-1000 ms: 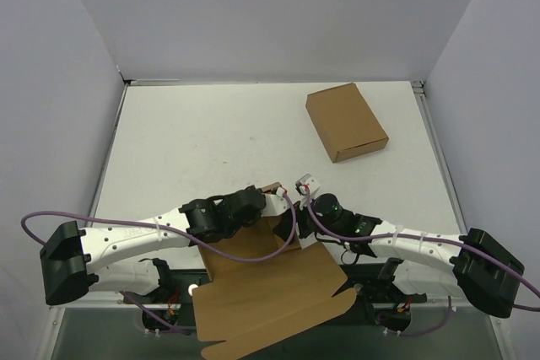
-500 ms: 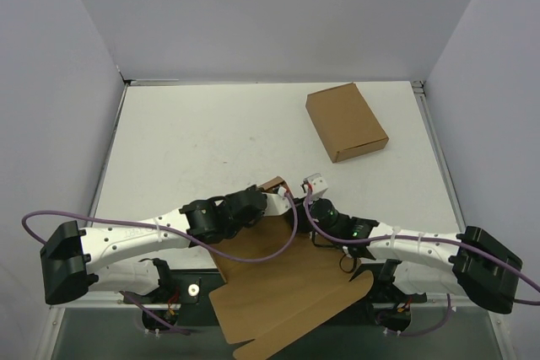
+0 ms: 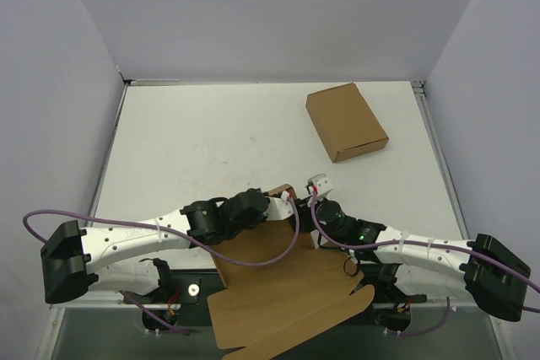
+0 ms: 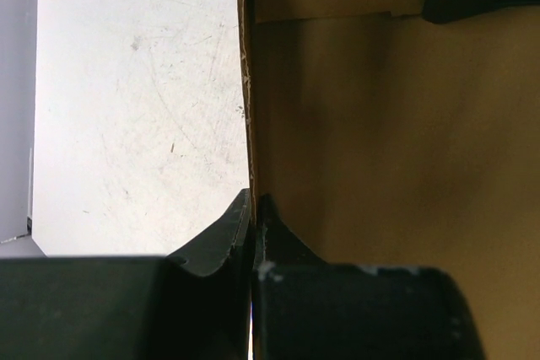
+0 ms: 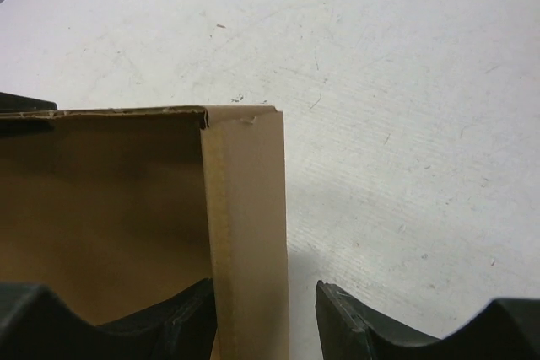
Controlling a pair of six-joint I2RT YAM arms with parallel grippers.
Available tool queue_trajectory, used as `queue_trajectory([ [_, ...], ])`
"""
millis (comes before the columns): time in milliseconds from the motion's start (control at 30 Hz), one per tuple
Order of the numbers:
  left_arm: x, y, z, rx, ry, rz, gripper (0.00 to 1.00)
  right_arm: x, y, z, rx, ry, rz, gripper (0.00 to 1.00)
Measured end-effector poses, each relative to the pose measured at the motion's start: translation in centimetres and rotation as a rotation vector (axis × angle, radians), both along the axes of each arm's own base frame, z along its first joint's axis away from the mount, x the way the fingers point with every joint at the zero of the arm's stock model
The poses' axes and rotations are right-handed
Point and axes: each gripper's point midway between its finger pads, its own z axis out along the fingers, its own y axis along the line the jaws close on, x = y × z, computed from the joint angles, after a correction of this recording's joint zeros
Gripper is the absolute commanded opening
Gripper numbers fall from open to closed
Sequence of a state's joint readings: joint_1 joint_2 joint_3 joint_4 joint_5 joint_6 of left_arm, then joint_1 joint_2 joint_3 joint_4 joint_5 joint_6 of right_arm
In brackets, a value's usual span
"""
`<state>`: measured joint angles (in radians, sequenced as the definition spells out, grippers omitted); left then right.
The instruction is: Fold the paper box
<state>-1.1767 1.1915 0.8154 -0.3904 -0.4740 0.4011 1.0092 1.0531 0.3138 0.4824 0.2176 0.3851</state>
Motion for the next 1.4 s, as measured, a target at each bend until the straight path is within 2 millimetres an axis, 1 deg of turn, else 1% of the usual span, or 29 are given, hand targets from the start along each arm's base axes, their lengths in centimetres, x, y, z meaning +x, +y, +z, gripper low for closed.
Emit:
queue_trajectory([
  [67, -0.2, -0.2, 0.0, -0.002, 0.005, -0.009, 0.00, 0.1, -0.1, 0.2, -0.010, -0.015, 0.004, 0.42],
  [133, -0.2, -0.2, 0.0, -0.003, 0.005, -0.012, 0.00, 0.2, -0.2, 0.1, -0.025, -0.024, 0.011, 0.39],
  [300, -0.2, -0.4, -0.2, 0.001, 0.005, -0.014, 0.00, 0.0, -0.6, -0.3, -0.062, -0.026, 0.022, 0.40],
  [400, -0.3, -0.5, -0.4, 0.006, 0.006, -0.012, 0.00, -0.2, -0.7, -0.4, -0.086, -0.024, 0.031, 0.39],
  [500, -0.4, -0.7, -0.4, 0.003, 0.005, -0.016, 0.00, -0.5, -1.0, -0.5, -0.105, -0.019, 0.033, 0.34],
  [533, -0.4, -0.7, -0.4, 0.000, 0.004, -0.015, 0.00, -0.6, -1.0, -0.4, -0.112, -0.019, 0.034, 0.31],
  [600, -0.4, -0.9, -0.3, -0.005, 0.002, -0.016, 0.00, -0.7, -1.1, -0.4, -0.131, -0.017, 0.030, 0.28],
  [667, -0.4, -1.0, -0.2, -0.015, -0.001, -0.013, 0.00, -0.7, -1.2, -0.2, -0.147, -0.017, 0.021, 0.24],
  [733, -0.3, -1.1, -0.1, -0.023, -0.006, -0.007, 0.00, -0.6, -1.3, -0.1, -0.160, -0.020, 0.006, 0.20],
  [967, -0.2, -1.1, 0.1, -0.031, -0.012, 0.004, 0.00, 0.1, -1.4, -0.1, -0.214, -0.024, -0.046, 0.15],
  [1067, -0.1, -1.0, 0.1, -0.031, -0.015, 0.008, 0.00, 0.4, -1.3, 0.0, -0.229, -0.024, -0.056, 0.11],
  [1100, -0.1, -1.1, 0.1, -0.032, -0.015, 0.008, 0.00, 0.4, -1.3, 0.0, -0.234, -0.024, -0.059, 0.08],
  [1200, -0.1, -1.0, 0.1, -0.033, -0.014, 0.011, 0.00, 0.6, -1.3, 0.0, -0.250, -0.020, -0.064, 0.05],
  [1267, -0.1, -1.0, 0.1, -0.033, -0.015, 0.015, 0.00, 0.7, -1.2, 0.1, -0.265, -0.016, -0.069, 0.00],
  [1400, 0.3, -0.6, 0.2, -0.046, -0.009, 0.035, 0.00, 1.1, -1.0, 0.3, -0.282, -0.008, -0.094, 0.00],
])
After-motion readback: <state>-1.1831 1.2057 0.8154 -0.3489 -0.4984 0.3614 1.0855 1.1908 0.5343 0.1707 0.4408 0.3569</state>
